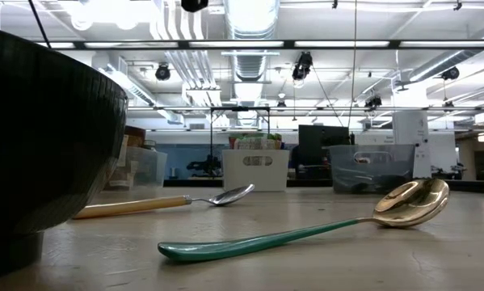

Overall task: Pick & Place Food Item
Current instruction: Put the red seasoning can into the transparent bin

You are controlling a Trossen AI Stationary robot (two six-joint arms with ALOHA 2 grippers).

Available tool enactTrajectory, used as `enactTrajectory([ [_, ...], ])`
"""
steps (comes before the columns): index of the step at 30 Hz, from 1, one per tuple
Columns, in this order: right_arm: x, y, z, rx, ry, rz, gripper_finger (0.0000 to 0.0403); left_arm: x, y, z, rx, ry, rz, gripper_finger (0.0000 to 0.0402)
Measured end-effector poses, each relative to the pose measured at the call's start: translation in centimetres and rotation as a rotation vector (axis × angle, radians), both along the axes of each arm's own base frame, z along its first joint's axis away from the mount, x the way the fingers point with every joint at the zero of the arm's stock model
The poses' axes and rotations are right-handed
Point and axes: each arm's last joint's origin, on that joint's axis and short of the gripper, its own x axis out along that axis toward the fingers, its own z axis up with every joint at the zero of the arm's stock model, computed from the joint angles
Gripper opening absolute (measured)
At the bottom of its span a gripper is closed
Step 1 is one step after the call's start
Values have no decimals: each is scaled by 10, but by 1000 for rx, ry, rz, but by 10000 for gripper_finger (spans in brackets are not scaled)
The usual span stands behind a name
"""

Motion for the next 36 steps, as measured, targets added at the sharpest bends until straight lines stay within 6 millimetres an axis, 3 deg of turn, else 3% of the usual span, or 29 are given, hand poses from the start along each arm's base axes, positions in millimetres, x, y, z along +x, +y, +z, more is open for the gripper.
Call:
enactTrajectory([
  [11,11,7,9,42,-137,145,343,-24,-5,21,22,-88,-169,264],
  [15,12,7,14,118,-182,114,380,-31,-6,28,80,-130,-183,264],
  [18,8,6,20,195,-210,67,390,-34,-7,34,109,-175,-190,264],
  [23,6,3,17,139,-194,-49,391,-38,-8,48,143,-300,-194,264],
  [36,2,4,32,129,-294,30,391,-37,-8,46,141,-298,-191,264],
])
